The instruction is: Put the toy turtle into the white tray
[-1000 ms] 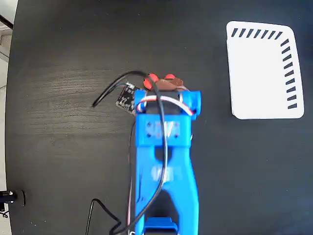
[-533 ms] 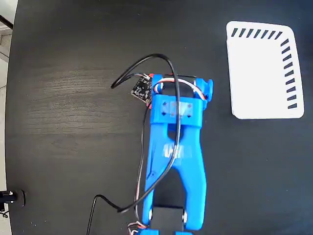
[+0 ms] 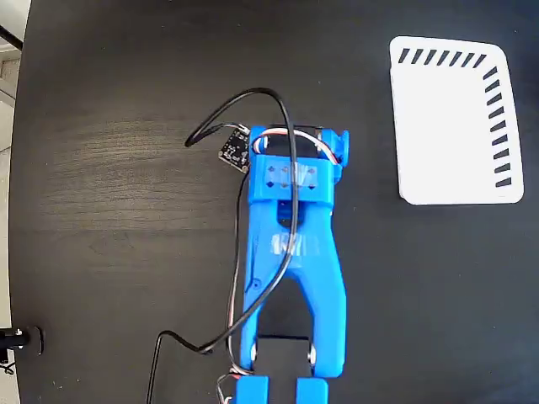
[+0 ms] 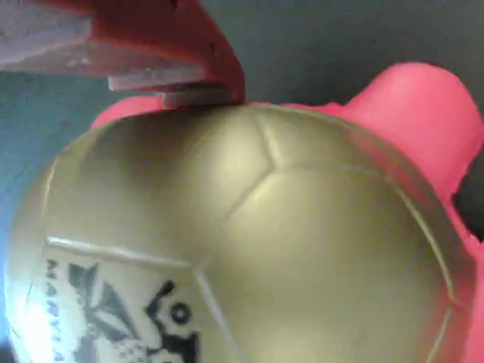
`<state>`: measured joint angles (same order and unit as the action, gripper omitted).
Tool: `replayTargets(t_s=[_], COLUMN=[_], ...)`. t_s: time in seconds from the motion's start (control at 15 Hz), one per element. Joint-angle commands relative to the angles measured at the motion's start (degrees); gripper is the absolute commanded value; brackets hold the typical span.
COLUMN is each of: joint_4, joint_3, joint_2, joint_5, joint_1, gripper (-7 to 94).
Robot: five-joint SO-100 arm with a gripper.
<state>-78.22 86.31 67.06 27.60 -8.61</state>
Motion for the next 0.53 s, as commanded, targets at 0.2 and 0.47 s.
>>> replayTargets(t_s=[0.2, 0.47], joint_4=[-0.4, -2.3], joint_3=[-2.3, -3.0], joint_2=[1.8, 7.7], joint_5=[1.5, 0.4], joint_1=[-0.8, -2.2], gripper=[4, 0])
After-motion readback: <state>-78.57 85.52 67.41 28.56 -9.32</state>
